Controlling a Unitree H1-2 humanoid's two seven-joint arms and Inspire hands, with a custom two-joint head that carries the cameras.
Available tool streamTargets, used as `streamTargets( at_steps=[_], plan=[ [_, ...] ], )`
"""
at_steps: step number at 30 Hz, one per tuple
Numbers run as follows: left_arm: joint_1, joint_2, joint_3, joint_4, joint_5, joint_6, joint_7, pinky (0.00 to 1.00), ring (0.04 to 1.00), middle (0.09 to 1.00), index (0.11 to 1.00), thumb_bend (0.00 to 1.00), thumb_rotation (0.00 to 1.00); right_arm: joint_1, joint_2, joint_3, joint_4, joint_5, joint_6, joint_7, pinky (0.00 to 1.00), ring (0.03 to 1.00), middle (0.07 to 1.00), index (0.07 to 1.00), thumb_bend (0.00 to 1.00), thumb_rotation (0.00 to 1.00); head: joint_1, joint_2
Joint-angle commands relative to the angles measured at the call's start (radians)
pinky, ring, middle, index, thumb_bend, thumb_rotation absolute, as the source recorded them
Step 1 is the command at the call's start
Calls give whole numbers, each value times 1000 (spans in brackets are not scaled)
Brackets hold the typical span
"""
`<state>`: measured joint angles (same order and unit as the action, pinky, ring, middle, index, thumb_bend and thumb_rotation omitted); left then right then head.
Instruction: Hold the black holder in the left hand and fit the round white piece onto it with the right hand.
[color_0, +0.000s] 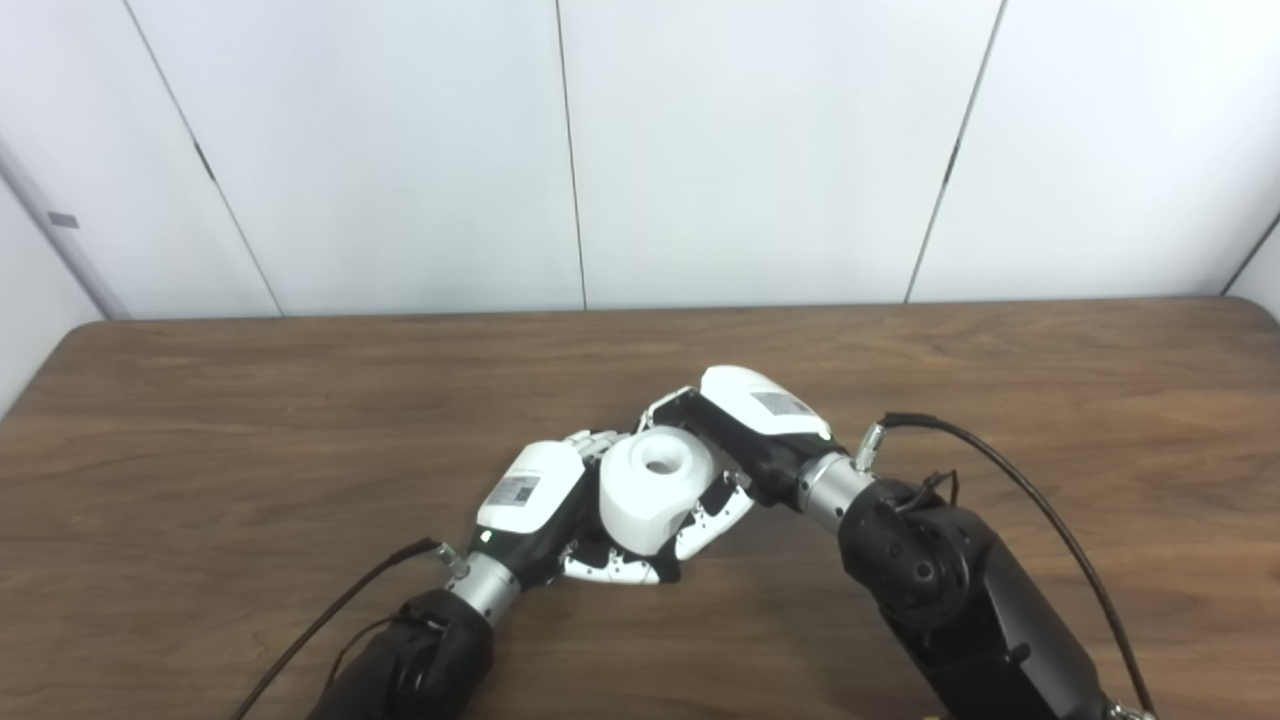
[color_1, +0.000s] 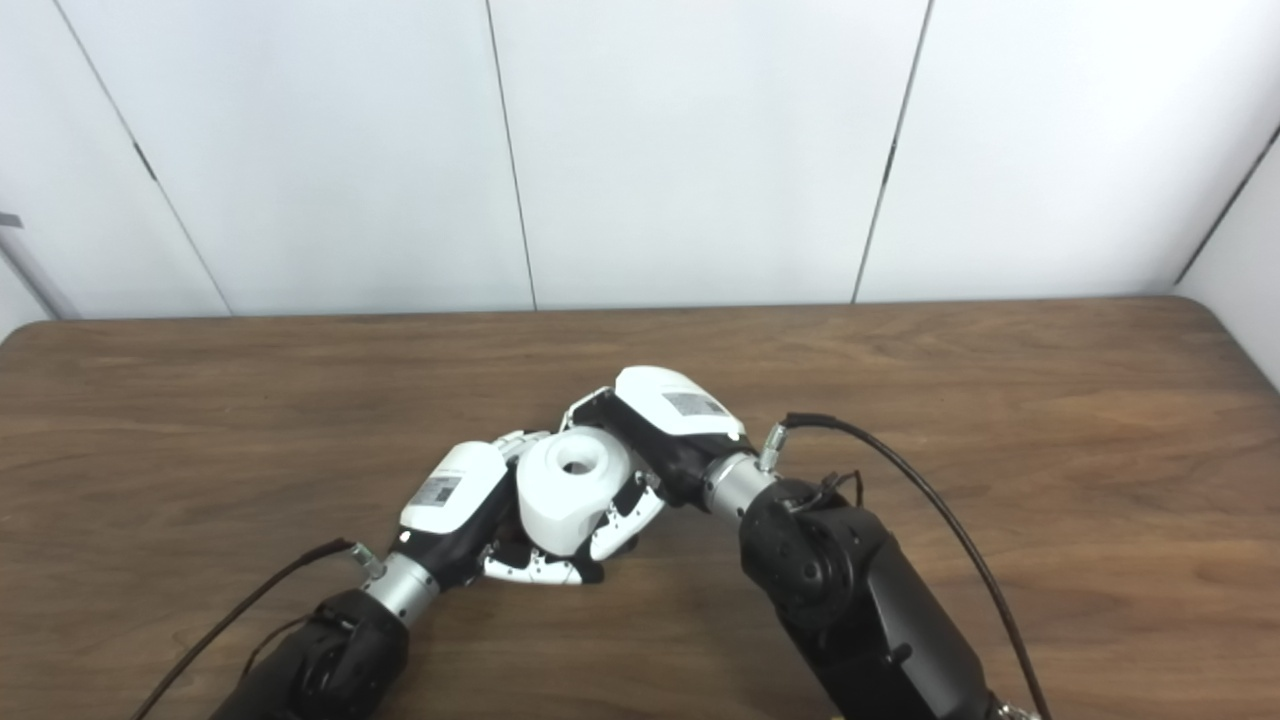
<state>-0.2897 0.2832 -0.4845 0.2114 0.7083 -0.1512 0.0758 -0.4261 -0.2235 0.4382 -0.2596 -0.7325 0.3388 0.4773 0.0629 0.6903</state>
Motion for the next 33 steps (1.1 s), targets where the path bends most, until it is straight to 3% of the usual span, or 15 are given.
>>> streamTargets(
  at_steps=[1, 9, 16, 24, 33],
  plan=[
    [70, -10, -55, 55, 39, 61, -100, 897, 878, 860, 483, 524, 58, -22, 4, 10, 13, -12, -25, -7, 699, 734, 732, 480, 524, 134, 1, 1],
    [71, -9, -60, 43, 43, 74, -108, 900, 880, 863, 483, 524, 58, -24, 7, 17, 40, -15, -44, -26, 675, 710, 727, 481, 525, 134, 4, 5],
    [67, -13, -62, 45, 42, 70, -103, 894, 877, 860, 483, 525, 58, -34, 11, 20, 66, -10, -62, -32, 715, 729, 729, 480, 524, 133, 8, 11],
    [68, -14, -62, 33, 42, 80, -109, 897, 876, 856, 483, 524, 59, -37, -14, 54, 91, -32, -102, -15, 693, 736, 728, 481, 523, 136, 17, 19],
    [65, -6, -60, 15, 24, 98, -133, 908, 886, 859, 483, 524, 57, -45, -66, 83, 86, 27, -161, 35, 712, 750, 731, 481, 522, 135, 20, 31]
  ],
)
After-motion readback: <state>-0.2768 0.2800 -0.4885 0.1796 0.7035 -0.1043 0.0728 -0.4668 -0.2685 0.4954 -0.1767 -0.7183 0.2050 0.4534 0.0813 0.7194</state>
